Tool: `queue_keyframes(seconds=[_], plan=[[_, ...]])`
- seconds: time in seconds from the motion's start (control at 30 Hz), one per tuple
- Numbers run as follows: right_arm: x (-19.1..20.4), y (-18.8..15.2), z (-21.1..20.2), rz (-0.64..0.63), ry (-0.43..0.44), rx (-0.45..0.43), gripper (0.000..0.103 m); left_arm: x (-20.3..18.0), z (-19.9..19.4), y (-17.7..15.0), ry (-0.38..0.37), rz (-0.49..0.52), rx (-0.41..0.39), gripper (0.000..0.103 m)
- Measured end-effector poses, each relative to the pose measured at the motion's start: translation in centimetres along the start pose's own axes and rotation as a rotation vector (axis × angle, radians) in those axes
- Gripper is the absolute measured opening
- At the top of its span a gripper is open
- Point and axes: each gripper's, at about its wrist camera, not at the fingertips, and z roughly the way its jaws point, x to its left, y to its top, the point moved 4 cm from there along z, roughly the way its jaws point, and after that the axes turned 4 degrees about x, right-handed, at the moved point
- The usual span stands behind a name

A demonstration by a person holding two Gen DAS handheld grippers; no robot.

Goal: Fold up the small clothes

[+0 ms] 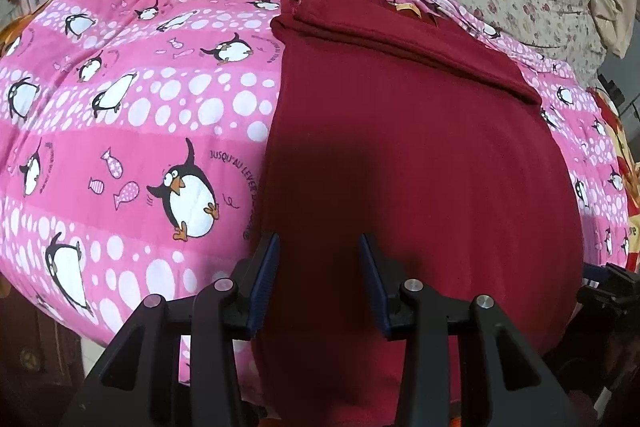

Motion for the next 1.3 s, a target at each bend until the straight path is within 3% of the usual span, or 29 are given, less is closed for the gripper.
queue_keyframes(seconds=[0.2,0.27,0.47,0.67,0.8,0.97,1.03,1.07,1.1,1.17,1.23,1.3], plan=[[0.3,-0.3,0.2,-0.002,0.014,0.008,0.076,0.0,0.2,-0.5,-0.011,0.010,0.019,0.022],[0.3,-0.5,0.3,-0.007,0.028,0.019,0.076,0.2,0.2,-1.1,-0.036,0.009,0.036,0.027],[0.4,-1.3,0.7,-0.016,0.109,0.057,0.075,1.2,-0.6,-3.4,-0.135,-0.077,0.074,0.028],[0.5,-1.4,0.9,-0.025,0.143,0.076,0.062,0.6,-0.9,-6.0,-0.152,-0.077,0.123,0.028],[0.7,-2.0,1.5,-0.012,0.238,0.128,0.062,0.5,-0.6,-7.0,-0.179,-0.087,0.130,0.030],[2.1,-2.1,2.6,-0.062,0.213,0.146,0.062,0.4,-0.6,-6.9,-0.200,-0.092,0.122,0.035],[2.4,-2.0,2.6,-0.068,0.209,0.128,0.051,0.2,-0.6,-7.0,-0.197,-0.074,0.124,0.033],[2.3,-1.9,2.5,-0.068,0.199,0.106,0.023,0.3,-0.6,-7.0,-0.193,-0.073,0.126,0.019],[2.2,-1.8,2.5,-0.064,0.205,0.096,0.011,0.5,-0.7,-7.0,-0.184,-0.075,0.131,0.012],[2.3,-1.6,2.4,-0.053,0.246,0.094,0.011,1.1,-0.9,-7.0,-0.219,-0.109,0.137,0.009],[2.3,-1.6,2.4,-0.068,0.231,0.101,0.011,1.7,-1.3,-7.2,-0.231,-0.132,0.145,0.009],[2.3,-1.7,2.5,-0.071,0.220,0.103,0.021,1.8,-1.8,-7.5,-0.221,-0.132,0.149,0.009]])
